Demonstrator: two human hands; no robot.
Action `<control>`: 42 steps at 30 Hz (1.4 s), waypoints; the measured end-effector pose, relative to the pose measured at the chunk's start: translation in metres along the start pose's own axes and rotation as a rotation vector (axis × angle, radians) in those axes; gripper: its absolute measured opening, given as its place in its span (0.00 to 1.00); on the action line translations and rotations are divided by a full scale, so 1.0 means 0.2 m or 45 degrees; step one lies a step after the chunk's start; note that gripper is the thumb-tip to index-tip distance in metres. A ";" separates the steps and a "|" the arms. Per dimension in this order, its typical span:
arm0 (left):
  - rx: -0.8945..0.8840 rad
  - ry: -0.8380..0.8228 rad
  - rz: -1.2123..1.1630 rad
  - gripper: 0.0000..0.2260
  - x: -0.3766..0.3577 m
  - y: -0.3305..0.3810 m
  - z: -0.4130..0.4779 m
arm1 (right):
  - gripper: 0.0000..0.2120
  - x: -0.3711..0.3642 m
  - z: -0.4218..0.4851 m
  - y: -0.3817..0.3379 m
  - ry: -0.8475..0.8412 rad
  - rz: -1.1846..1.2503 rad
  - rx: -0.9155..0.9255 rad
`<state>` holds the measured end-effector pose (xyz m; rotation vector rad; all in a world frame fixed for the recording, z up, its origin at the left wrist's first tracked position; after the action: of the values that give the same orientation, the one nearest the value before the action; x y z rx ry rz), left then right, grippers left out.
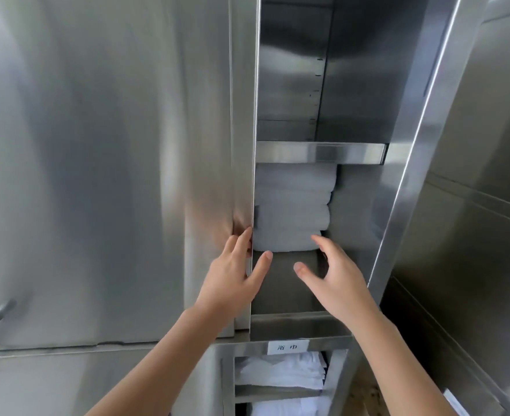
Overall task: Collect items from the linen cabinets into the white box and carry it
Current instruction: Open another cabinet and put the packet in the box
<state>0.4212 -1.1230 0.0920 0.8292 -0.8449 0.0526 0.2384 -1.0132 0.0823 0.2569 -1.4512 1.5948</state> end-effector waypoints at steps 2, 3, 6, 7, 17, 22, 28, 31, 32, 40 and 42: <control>-0.006 -0.021 -0.001 0.34 -0.07 0.05 0.03 | 0.34 0.08 -0.04 0.04 0.034 -0.033 -0.017; -0.007 -0.032 0.001 0.34 -0.10 0.08 0.05 | 0.33 0.12 -0.05 0.06 0.053 -0.054 -0.023; -0.020 -0.062 -0.008 0.33 -0.22 0.16 0.10 | 0.33 0.22 -0.12 0.14 0.098 -0.091 -0.044; -0.027 -0.071 -0.014 0.33 -0.25 0.19 0.12 | 0.33 0.26 -0.14 0.17 0.105 -0.104 -0.055; -0.050 -0.197 -0.020 0.34 -0.56 0.43 0.23 | 0.35 0.46 -0.26 0.43 0.136 -0.140 -0.138; -0.035 -0.221 -0.017 0.33 -0.68 0.52 0.27 | 0.35 0.52 -0.28 0.50 0.119 -0.147 -0.137; -0.020 -0.354 0.017 0.32 -0.86 0.58 0.28 | 0.35 0.56 -0.33 0.55 0.105 -0.157 -0.122; -0.051 -0.411 0.068 0.33 -0.92 0.60 0.26 | 0.35 0.59 -0.35 0.57 0.104 -0.151 -0.119; -0.069 -0.426 0.090 0.33 -0.94 0.61 0.25 | 0.35 0.60 -0.36 0.58 0.104 -0.148 -0.119; -0.167 -0.336 0.358 0.27 -0.77 0.57 0.16 | 0.36 0.56 -0.39 0.58 0.066 -0.131 -0.089; -0.146 -0.321 0.435 0.24 -0.71 0.53 0.12 | 0.36 0.49 -0.37 0.54 0.024 -0.123 -0.059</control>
<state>0.2717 -1.0278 0.0719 0.5833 -1.2108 0.2021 0.1378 -0.8872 0.0555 0.2802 -1.4378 1.4809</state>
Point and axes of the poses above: each hand's wrist, its own z-axis towards the middle knuckle, its own x-axis out of the back of the hand, y = z × x, the point moved 9 cm from there along z, towards the middle knuckle, and after that the axes turned 10 degrees about -y, right-handed, at the moved point
